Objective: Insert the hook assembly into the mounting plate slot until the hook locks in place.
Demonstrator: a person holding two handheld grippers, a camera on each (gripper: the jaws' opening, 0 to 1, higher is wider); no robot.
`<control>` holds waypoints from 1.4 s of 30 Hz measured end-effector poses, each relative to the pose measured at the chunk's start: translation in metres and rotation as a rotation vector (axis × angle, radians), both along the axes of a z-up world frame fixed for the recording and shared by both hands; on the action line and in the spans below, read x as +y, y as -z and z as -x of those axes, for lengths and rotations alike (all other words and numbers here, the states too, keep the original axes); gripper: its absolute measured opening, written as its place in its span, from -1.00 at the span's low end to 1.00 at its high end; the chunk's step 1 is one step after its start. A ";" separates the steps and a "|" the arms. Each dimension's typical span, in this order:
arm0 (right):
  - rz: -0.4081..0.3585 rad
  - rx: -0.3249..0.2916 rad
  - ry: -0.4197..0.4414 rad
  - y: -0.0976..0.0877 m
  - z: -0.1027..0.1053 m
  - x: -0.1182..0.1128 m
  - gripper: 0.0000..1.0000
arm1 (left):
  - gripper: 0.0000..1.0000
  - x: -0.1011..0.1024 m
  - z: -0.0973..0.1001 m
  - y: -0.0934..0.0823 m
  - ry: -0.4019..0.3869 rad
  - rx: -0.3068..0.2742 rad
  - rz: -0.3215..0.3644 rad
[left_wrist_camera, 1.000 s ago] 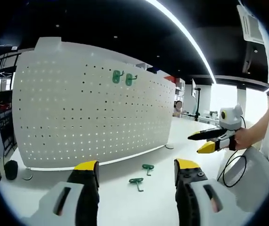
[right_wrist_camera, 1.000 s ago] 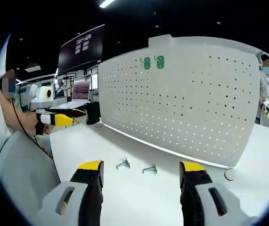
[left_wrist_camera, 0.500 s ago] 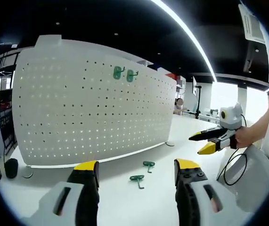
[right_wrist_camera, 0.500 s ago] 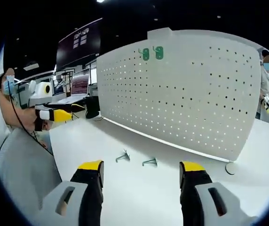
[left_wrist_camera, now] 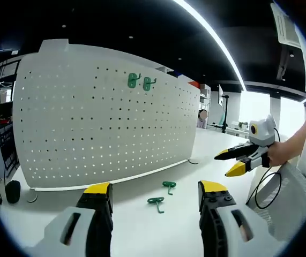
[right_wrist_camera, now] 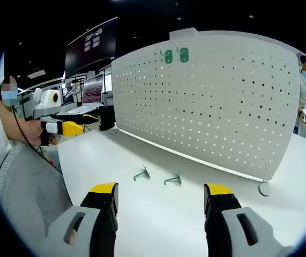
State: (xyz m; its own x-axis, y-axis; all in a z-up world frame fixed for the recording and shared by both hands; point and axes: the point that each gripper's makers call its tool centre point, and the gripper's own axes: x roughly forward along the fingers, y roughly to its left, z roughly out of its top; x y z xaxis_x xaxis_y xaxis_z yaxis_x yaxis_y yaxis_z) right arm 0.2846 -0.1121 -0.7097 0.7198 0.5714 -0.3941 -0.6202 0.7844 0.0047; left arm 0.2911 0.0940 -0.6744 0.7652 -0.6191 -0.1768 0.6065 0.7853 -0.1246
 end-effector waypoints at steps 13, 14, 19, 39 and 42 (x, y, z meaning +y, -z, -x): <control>-0.006 0.000 0.005 -0.001 -0.001 -0.001 0.26 | 0.32 -0.001 0.000 0.001 0.003 0.003 0.000; -0.009 0.000 0.006 -0.001 -0.001 -0.001 0.26 | 0.32 -0.001 0.001 0.001 0.003 0.006 0.000; -0.007 -0.010 0.005 -0.002 -0.001 0.000 0.26 | 0.32 -0.008 0.001 0.008 0.022 0.026 -0.015; -0.028 -0.009 0.008 -0.005 -0.001 0.000 0.25 | 0.32 -0.018 0.000 0.025 0.099 0.116 -0.081; -0.030 -0.011 0.004 -0.006 -0.001 0.001 0.25 | 0.32 -0.021 0.001 0.028 0.123 0.120 -0.102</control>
